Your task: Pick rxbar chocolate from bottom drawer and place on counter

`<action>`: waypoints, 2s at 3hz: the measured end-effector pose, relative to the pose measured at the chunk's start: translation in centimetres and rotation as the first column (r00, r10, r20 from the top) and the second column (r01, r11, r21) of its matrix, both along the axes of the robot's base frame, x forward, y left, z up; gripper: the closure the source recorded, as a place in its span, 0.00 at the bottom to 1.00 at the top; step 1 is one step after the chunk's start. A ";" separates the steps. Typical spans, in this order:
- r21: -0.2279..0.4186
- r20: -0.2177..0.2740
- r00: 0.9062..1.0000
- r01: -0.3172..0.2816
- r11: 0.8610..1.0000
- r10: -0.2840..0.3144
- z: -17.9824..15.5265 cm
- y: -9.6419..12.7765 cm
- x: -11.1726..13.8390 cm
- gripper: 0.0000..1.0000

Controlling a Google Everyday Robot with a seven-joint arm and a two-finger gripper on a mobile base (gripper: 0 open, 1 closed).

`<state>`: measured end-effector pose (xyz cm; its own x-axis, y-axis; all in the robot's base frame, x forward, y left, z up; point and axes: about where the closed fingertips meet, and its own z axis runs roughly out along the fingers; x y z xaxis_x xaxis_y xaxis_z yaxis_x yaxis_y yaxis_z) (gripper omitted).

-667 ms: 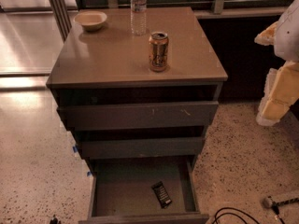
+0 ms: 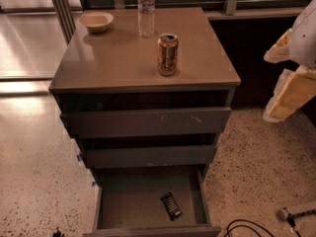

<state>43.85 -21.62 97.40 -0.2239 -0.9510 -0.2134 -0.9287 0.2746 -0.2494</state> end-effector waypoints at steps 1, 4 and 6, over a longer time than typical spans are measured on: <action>0.067 -0.011 0.999 0.045 0.997 -0.045 -4.4 0.3 0.3 0.50; 0.258 -0.112 0.989 0.120 0.959 -0.093 -20.7 3.2 0.4 1.00; 0.279 -0.090 0.991 0.120 0.953 -0.099 -21.8 3.6 0.7 1.00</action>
Offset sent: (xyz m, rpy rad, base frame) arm 0.0102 0.0327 -0.2379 0.3155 0.0905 -0.1288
